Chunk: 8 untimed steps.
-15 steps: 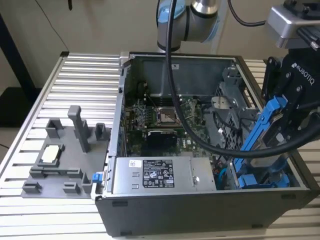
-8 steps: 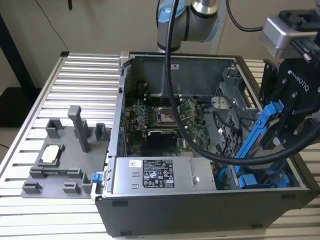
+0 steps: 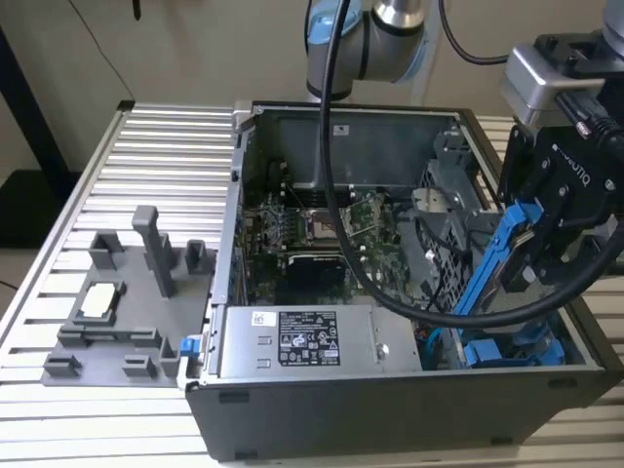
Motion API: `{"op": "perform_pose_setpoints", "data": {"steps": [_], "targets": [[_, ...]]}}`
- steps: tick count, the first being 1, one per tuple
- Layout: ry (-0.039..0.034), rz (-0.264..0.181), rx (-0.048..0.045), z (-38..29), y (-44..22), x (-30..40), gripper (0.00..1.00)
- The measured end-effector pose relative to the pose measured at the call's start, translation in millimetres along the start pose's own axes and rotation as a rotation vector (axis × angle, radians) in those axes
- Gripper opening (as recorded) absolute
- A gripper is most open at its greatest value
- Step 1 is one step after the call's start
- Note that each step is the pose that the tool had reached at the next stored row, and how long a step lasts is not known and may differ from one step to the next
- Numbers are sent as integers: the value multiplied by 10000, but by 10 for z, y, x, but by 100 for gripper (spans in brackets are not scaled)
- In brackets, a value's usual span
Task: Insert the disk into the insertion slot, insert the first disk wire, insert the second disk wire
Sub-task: 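Insert the disk into the insertion slot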
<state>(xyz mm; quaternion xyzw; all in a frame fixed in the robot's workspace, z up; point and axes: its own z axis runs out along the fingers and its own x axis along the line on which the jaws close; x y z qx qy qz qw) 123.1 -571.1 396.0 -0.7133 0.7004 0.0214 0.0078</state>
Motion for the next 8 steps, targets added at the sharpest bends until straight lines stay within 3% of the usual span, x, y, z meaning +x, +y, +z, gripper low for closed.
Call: {"op": "perform_pose_setpoints", "data": {"steps": [6,8], "targets": [[-77,-2,-2,108,-2,-4,33],[-84,-5,2,113,-4,-4,34]]}}
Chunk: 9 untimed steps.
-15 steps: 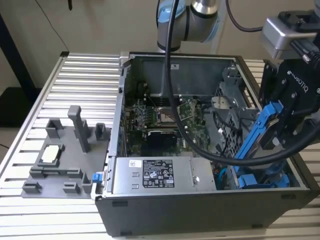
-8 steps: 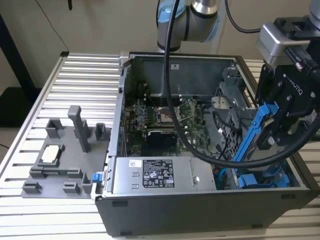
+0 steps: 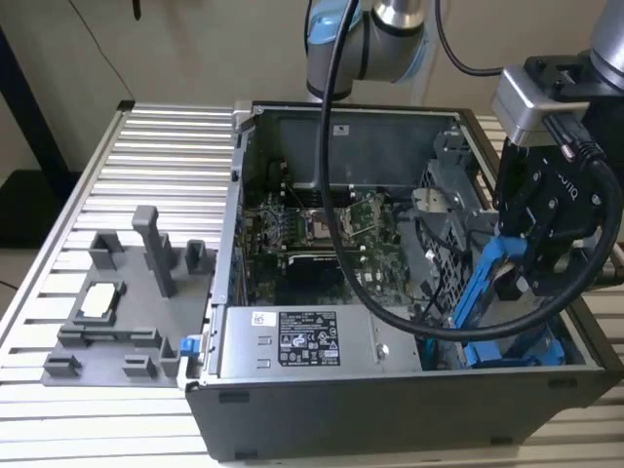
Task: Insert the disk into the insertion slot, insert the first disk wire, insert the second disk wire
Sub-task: 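Insert the disk into the insertion slot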
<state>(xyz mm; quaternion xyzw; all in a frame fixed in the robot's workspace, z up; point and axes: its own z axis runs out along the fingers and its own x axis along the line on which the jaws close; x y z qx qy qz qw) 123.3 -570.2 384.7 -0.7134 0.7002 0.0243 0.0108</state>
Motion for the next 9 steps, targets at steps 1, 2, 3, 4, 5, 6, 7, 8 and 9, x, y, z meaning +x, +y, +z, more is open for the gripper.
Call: {"op": "perform_pose_setpoints", "data": {"steps": [1,2,3,4,5,6,7,8,9], "targets": [[2,1,0,-1,0,1,40],[5,1,0,-3,1,1,40],[2,3,0,-1,1,0,40],[7,3,0,-5,1,-1,40],[6,3,0,-11,1,-3,40],[7,3,-1,-22,2,-7,40],[4,3,-2,-36,2,-10,40],[4,3,-5,-57,2,-16,40],[5,4,-9,-80,3,-22,40]]}}
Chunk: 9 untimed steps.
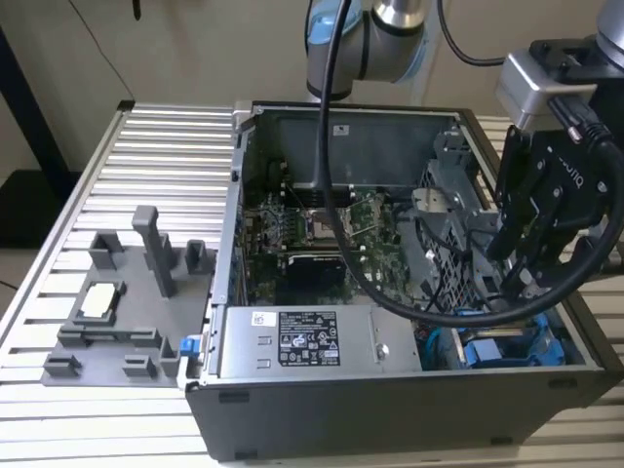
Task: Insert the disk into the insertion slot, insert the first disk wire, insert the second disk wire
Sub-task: 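Insert the disk into the insertion slot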
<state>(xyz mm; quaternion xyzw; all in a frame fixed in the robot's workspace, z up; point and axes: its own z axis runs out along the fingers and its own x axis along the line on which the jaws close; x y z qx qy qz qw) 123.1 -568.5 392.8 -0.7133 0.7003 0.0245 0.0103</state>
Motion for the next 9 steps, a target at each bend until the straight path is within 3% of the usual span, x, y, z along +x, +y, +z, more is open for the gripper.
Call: {"op": "perform_pose_setpoints", "data": {"steps": [2,5,6,9], "targets": [[-1,0,-7,-37,0,-14,40],[-4,-2,27,-41,3,-31,40],[-14,-7,104,-40,3,-35,40],[-63,-42,474,-39,6,-48,40]]}}
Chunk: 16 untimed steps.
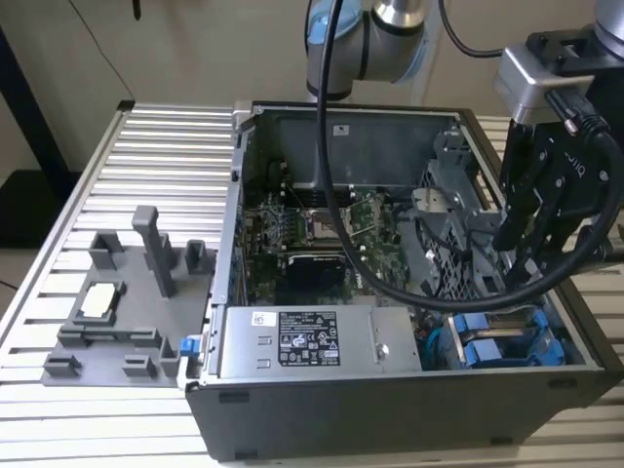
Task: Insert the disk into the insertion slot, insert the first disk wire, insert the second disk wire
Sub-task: 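Insert the disk into the insertion slot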
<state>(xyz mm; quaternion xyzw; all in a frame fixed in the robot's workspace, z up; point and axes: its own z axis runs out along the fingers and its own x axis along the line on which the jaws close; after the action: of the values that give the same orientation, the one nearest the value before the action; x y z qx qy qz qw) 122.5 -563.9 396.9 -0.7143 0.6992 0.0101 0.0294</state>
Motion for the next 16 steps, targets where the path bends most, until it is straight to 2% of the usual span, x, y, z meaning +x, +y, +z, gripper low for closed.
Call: {"op": "perform_pose_setpoints", "data": {"steps": [11,16], "targets": [[-243,-159,1541,4,16,-49,40],[-259,-339,2001,30,18,-127,40]]}}
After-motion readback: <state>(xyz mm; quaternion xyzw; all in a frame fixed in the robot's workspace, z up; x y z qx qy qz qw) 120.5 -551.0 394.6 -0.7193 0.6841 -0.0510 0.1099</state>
